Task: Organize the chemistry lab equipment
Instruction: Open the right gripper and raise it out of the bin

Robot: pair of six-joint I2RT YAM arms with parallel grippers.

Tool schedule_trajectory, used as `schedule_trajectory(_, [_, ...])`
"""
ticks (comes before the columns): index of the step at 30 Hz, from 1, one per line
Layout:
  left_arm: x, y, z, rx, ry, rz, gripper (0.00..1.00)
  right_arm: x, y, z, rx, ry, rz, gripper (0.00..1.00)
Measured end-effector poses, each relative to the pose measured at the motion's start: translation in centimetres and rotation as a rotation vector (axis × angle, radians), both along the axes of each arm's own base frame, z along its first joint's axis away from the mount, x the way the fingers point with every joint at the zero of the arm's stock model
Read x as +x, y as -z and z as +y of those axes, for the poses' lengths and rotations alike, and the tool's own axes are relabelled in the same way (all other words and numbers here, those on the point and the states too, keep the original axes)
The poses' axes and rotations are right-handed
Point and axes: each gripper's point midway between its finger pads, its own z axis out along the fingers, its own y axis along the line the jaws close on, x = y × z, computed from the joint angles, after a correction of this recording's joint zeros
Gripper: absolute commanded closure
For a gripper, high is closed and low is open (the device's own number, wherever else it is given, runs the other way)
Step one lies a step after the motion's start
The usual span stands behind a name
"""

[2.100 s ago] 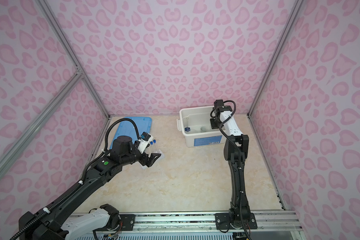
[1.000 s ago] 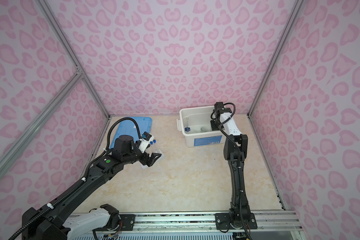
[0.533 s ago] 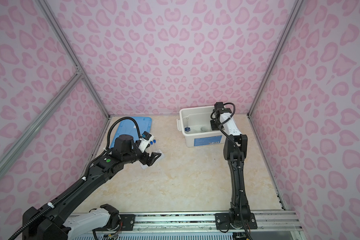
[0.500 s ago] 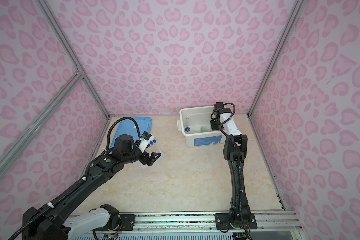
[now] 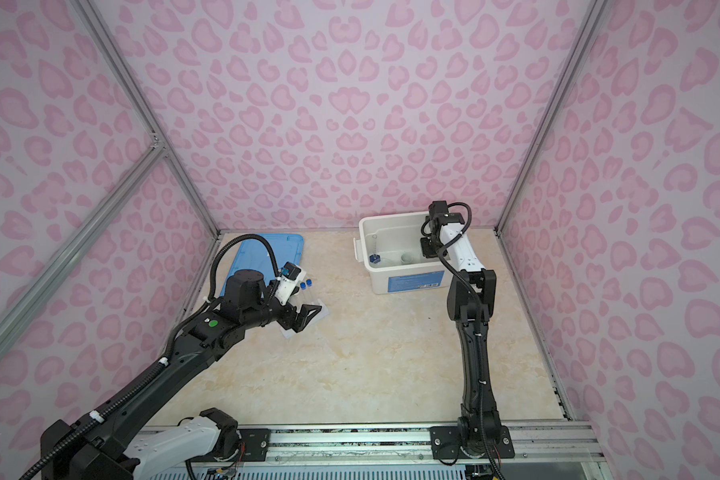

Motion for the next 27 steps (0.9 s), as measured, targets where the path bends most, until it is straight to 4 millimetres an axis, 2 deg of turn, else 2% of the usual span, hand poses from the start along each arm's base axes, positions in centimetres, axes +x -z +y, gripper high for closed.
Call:
schedule_trajectory(13, [-0.5,-1.4,0.3,-0.024,-0.001,-0.037,0.06,-0.6,-7.3,0.2,0.013,-0.014,-0.109,0.72])
schedule_trajectory(21, [-1.0,-2.5,0.2,-0.057,0.006,-0.057,0.06,-2.6,-10.7,0.4,0.026,-0.029,-0.142,0.72])
schedule_trajectory(27, [-1.2,-3.7,0.3,-0.100,0.010,-0.083,0.06,-4.6,-14.3,1.3,0.029,-0.052,-0.198,0.71])
